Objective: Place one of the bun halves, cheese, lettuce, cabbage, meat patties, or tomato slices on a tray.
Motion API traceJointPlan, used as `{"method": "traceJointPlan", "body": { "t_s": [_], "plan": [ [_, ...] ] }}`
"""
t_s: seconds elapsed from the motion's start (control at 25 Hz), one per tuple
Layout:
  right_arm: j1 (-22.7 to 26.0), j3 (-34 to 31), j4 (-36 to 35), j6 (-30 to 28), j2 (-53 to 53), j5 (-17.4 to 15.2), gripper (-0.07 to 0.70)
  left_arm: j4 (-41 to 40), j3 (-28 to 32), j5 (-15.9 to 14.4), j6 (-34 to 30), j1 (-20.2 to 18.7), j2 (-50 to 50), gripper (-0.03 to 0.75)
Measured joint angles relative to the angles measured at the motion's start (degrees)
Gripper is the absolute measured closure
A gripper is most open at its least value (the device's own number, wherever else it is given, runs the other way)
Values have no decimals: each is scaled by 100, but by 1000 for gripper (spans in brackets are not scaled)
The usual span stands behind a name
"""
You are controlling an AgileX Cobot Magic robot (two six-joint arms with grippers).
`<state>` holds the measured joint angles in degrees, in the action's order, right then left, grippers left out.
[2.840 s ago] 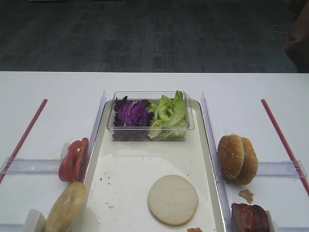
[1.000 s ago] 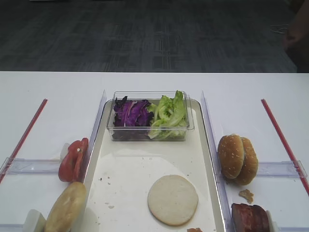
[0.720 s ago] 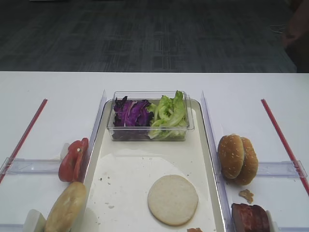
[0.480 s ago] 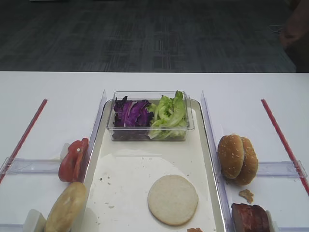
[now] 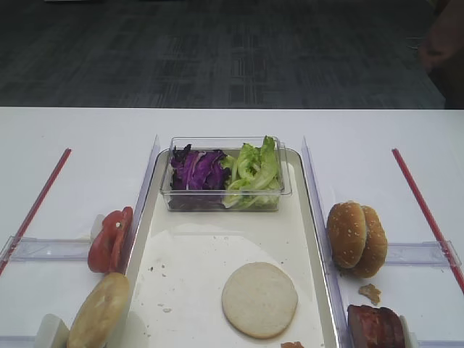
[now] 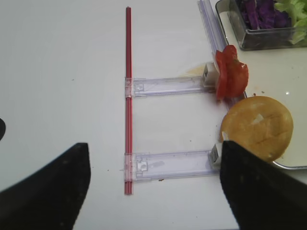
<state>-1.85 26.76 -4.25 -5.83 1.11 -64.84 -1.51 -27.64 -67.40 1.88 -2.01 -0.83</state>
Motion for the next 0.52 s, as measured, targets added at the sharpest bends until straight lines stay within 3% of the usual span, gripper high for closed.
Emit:
{"method": "traceJointPlan", "body": {
  "t_s": [0.52],
  "plan": [
    [0, 0, 0, 0, 0, 0, 53, 0, 0, 0, 0, 0, 0, 193]
  ]
}}
